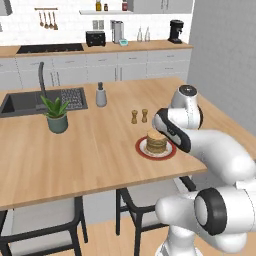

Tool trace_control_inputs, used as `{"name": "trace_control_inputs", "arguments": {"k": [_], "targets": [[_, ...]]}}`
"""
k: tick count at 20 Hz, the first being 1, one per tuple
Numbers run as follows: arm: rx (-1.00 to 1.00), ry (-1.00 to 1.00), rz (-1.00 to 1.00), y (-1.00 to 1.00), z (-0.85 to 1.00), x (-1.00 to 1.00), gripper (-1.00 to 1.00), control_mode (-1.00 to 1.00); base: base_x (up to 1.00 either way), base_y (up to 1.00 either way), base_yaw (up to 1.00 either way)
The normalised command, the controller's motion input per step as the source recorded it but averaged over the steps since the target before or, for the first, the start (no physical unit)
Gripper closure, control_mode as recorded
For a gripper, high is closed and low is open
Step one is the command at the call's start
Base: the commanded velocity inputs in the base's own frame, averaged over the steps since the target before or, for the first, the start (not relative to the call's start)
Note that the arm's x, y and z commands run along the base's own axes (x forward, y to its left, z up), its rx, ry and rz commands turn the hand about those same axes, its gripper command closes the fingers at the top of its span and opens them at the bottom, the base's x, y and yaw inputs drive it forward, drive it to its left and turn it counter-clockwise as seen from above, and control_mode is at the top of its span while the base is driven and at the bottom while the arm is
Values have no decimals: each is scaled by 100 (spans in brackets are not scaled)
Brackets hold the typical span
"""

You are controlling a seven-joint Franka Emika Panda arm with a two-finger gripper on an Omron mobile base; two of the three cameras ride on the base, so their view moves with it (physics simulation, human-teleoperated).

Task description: Take the strawberry from the fridge and place it on top of the pancake, located on the dining counter.

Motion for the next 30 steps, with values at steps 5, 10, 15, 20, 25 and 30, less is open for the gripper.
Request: {"name": "trace_control_inputs", "arguments": {"k": [5, 10, 15, 20, 25, 30], "targets": [[0, 5, 0, -26, -22, 96, 100, -100, 0, 0, 0], [0, 2, -2, 33, -17, 26, 100, -100, 0, 0, 0], [0, 7, -10, 8, -32, -1, 100, -100, 0, 0, 0], [0, 8, -6, -8, -32, 0, 100, -100, 0, 0, 0], [0, 1, -1, 6, -29, 17, 100, -100, 0, 0, 0], [0, 1, 0, 11, -25, 12, 100, -100, 0, 0, 0]]}}
